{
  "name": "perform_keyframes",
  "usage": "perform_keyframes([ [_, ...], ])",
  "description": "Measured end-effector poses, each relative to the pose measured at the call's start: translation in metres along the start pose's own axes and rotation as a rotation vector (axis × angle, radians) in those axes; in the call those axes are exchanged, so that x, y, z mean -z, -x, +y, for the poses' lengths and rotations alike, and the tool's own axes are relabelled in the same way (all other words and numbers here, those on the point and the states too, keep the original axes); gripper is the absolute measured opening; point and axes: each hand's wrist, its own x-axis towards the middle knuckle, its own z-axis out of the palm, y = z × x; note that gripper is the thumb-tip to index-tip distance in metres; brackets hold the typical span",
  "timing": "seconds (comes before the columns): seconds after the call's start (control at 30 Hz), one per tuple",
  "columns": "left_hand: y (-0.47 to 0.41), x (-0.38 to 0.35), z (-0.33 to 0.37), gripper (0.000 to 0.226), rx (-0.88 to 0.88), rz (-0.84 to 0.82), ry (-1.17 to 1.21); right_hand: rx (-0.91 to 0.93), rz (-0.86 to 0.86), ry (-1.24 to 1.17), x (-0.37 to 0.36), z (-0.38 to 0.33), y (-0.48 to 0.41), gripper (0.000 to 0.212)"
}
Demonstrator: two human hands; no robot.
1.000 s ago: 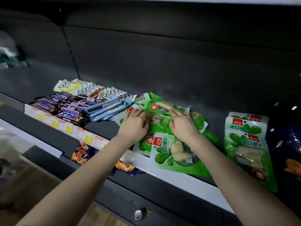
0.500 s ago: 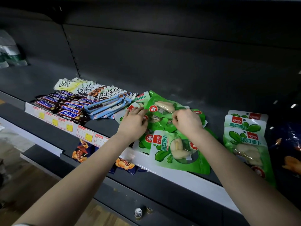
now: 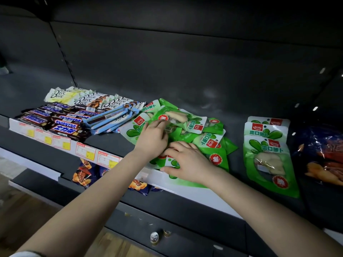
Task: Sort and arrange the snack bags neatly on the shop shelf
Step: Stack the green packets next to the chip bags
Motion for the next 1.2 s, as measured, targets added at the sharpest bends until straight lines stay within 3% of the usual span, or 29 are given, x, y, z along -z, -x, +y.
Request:
perform_keyframes([
  [0.4,0.010,0.005,-0.006,0.046,0.026,0.031,0.107,-0.090,0.257,-0.250,0.013,0.011,-0.017,0.016],
  [0.53,0.012,0.011,0.000,0.038,0.064,0.058,0.226,-0.302,0.497,-0.440,0.029,0.024,-0.032,0.013],
  [0.73,0.016,0.015,0.010,0.035,0.012,-0.090,0.341,-0.450,0.771,-0.590,0.041,0.034,-0.047,0.016],
  [0.83,0.012,0.012,0.007,0.024,0.011,-0.064,0.322,-0.510,0.748,-0.682,0.039,0.040,-0.046,0.010],
  [0.9,0.010,0.010,0.006,0.022,0.028,-0.049,0.292,-0.518,0.717,-0.725,0.038,0.043,-0.041,0.017],
  [1.03,0.002,0.008,0.008,0.017,0.032,0.034,0.191,-0.441,0.655,-0.666,0.040,0.050,-0.025,0.046],
  [1.2,-0.017,0.009,0.019,0.012,-0.015,0.157,0.374,-0.383,0.312,-0.801,0.041,0.065,0.000,0.095],
])
